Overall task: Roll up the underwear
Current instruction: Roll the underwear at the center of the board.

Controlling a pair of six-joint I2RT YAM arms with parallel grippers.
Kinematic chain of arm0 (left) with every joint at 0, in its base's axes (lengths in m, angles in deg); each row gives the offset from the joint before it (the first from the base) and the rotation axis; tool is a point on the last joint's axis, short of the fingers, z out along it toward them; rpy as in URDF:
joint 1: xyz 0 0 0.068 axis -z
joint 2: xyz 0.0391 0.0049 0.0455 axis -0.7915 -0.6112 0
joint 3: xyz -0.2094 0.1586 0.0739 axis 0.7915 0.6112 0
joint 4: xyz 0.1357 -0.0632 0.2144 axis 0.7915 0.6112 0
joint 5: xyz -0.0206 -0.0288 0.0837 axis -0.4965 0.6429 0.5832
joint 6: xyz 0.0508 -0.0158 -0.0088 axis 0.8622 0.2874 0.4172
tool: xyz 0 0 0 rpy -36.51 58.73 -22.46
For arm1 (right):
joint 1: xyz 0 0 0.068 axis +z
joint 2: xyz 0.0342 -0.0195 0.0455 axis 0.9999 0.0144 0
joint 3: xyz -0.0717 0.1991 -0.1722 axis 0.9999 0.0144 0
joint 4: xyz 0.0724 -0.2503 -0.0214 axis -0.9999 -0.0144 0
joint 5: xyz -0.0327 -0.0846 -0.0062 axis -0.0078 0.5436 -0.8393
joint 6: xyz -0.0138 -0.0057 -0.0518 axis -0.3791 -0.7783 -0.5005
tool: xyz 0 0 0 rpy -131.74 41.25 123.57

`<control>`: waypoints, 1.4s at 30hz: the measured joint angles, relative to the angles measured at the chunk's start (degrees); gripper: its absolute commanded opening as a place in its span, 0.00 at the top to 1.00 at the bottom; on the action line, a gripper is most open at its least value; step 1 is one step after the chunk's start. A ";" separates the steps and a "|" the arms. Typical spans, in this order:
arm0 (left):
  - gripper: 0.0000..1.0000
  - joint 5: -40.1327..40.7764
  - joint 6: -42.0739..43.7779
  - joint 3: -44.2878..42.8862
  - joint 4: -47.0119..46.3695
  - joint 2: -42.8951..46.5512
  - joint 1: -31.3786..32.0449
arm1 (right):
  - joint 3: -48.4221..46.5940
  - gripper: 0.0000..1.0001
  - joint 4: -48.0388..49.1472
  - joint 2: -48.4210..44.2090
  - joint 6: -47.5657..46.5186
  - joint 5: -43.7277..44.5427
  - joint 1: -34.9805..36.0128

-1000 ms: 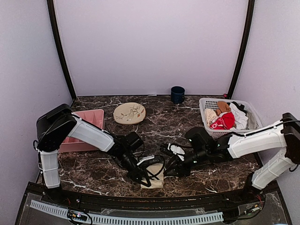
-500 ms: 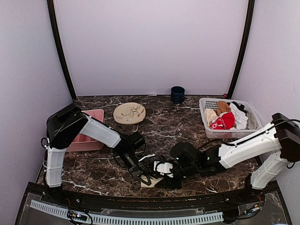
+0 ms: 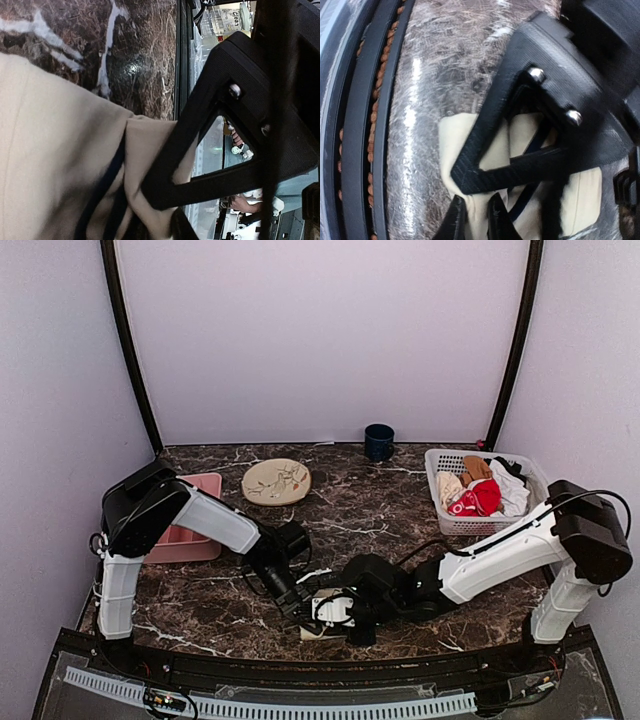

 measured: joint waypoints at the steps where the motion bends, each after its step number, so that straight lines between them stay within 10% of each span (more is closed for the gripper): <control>1: 0.68 0.09 0.26 -0.07 0.28 0.00 -0.04 | -0.04 1.00 -0.09 0.02 -0.31 0.07 0.02; 15: 0.41 20.26 -0.70 14.67 -7.39 26.10 -8.55 | -0.90 1.00 -3.10 0.02 13.64 -16.33 -5.49; 24: 0.35 38.60 1.44 23.37 -15.10 47.36 0.28 | -5.05 1.00 -1.36 9.05 25.62 -40.92 -16.09; 36: 0.37 56.50 7.98 24.20 -23.41 36.83 19.61 | -5.92 1.00 5.14 16.79 33.18 -55.25 -19.52; 42: 0.60 59.43 12.31 21.66 -24.37 27.89 21.92 | -5.95 0.93 5.40 17.25 34.01 -56.15 -20.06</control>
